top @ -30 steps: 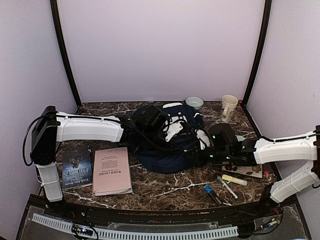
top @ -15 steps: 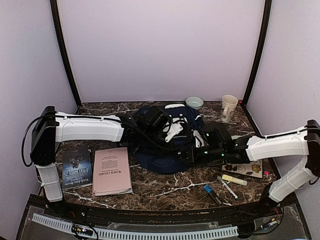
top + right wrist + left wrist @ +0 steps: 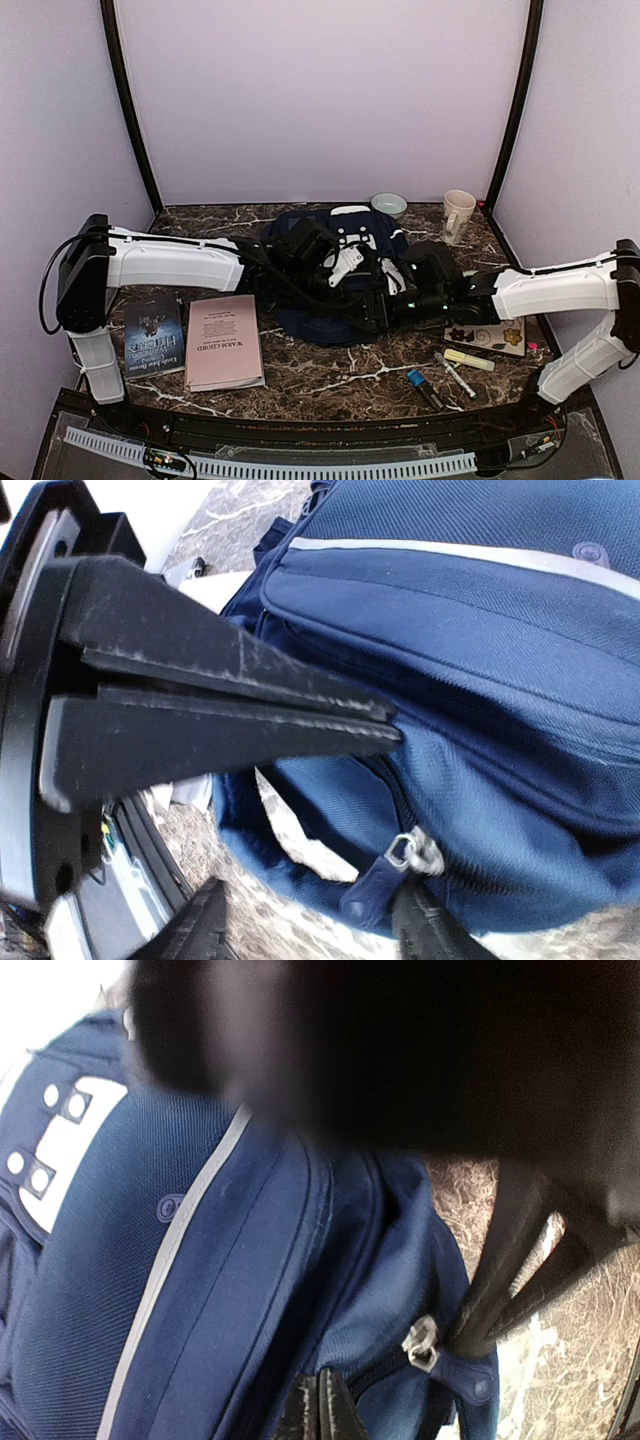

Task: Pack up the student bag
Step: Unzip the largest pocket of the student bag, then pass from the left arm to the right

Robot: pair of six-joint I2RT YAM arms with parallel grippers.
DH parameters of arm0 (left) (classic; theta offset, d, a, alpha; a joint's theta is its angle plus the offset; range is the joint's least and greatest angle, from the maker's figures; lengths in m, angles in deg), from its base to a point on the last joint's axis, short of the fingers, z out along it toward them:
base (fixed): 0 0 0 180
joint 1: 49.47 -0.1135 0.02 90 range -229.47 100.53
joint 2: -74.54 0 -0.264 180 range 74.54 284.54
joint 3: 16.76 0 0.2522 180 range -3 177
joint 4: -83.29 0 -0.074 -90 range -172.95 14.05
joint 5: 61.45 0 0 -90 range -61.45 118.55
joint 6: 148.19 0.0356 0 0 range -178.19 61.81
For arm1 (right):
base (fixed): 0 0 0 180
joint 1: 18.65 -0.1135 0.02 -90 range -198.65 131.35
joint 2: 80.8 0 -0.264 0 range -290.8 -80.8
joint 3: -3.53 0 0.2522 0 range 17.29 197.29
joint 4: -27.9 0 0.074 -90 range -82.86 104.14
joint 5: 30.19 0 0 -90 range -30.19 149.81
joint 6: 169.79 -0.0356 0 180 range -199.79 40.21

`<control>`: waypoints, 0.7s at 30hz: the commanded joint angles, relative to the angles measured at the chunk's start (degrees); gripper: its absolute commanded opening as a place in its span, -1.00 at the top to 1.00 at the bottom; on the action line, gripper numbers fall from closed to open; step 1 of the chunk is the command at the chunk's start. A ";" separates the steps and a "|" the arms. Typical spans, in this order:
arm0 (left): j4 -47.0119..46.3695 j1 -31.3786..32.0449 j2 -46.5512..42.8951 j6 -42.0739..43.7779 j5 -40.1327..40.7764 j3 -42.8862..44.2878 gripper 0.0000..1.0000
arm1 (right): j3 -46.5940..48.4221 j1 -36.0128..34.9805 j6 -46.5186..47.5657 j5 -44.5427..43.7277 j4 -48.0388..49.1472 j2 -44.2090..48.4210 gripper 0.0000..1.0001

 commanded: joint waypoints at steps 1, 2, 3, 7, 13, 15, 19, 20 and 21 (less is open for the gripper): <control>-8.65 0.30 -7.31 4.14 3.98 -4.60 1.00 | -2.10 -0.55 10.67 -1.94 -1.39 7.28 -0.29; -9.22 0.23 -8.72 4.64 4.54 -5.85 1.00 | -3.83 -0.57 12.33 -2.45 0.65 9.34 -0.33; -9.63 0.17 -9.81 5.16 4.66 -7.16 1.00 | -6.01 -0.65 13.96 -3.55 2.77 11.09 -0.36; -11.33 -0.11 -14.42 6.97 4.89 -11.45 1.00 | -11.65 -0.73 20.19 -11.36 9.08 14.99 -0.42; -12.96 -2.31 -19.63 8.60 2.18 -16.98 1.00 | -20.11 -1.01 37.92 -13.97 28.32 15.85 -0.41; -13.16 -2.74 -20.99 8.82 1.70 -18.10 1.00 | -21.26 -1.01 46.28 -14.80 32.90 14.78 -0.42; -13.38 -3.77 -23.62 8.65 0.45 -20.29 1.00 | -19.71 -0.88 58.82 -16.79 32.90 11.50 -0.57; -13.60 -3.97 -24.10 8.63 0.17 -20.77 1.00 | -19.28 -0.56 60.60 -17.16 33.43 10.45 -0.61; -13.79 -4.13 -24.46 8.63 0.02 -21.34 1.00 | -18.68 -0.37 62.14 -17.04 34.33 9.18 -0.64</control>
